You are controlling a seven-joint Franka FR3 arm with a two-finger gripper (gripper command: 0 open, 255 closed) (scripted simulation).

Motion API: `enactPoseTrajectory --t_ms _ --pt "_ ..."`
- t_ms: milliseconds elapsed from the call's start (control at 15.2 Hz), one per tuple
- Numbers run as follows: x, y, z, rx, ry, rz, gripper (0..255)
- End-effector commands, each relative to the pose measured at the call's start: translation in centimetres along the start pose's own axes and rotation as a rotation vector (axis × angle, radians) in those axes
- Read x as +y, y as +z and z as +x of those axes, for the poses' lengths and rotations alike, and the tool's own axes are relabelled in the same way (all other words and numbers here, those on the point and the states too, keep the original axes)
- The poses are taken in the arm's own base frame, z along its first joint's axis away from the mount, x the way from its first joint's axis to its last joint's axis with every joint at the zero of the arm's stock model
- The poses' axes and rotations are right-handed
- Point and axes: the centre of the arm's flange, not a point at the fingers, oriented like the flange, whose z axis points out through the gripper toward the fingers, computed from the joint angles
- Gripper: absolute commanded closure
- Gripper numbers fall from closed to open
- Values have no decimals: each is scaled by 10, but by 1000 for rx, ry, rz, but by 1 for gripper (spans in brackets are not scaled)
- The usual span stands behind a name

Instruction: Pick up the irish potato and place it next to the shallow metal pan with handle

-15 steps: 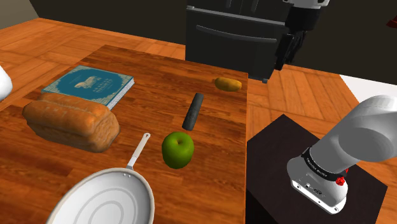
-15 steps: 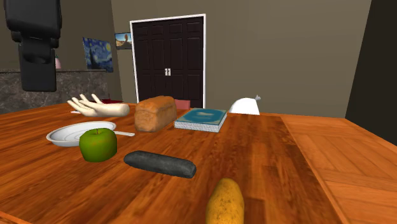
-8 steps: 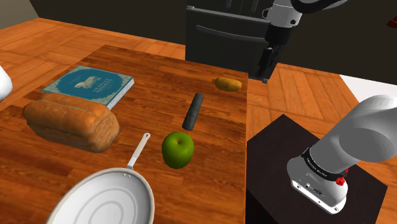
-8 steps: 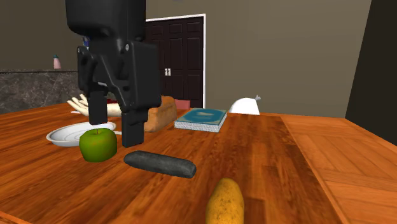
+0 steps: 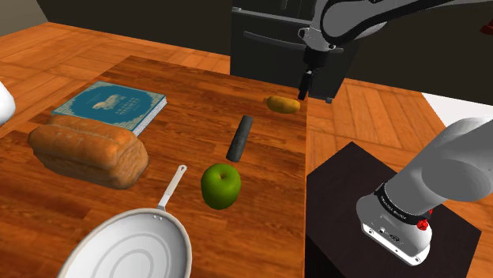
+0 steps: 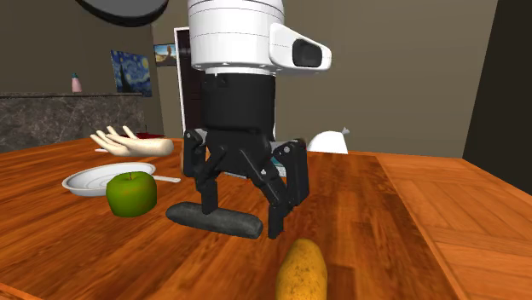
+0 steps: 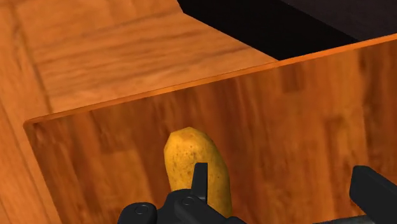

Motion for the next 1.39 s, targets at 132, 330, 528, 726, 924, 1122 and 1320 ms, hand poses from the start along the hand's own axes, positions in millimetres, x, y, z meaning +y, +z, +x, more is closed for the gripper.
enactPoseTrajectory --t_ms 132,330,528,726,924,1122,1320 --pt "17 31 32 27 -87 -24 0" --pt "28 53 59 46 -150 -41 0" --pt "38 75 87 65 -214 -58 0" --pt "39 86 89 65 -217 -59 0" --pt "40 102 90 65 -217 -59 0" --pt "40 116 91 65 -217 -59 0" --pt "40 116 91 65 -217 -59 0"
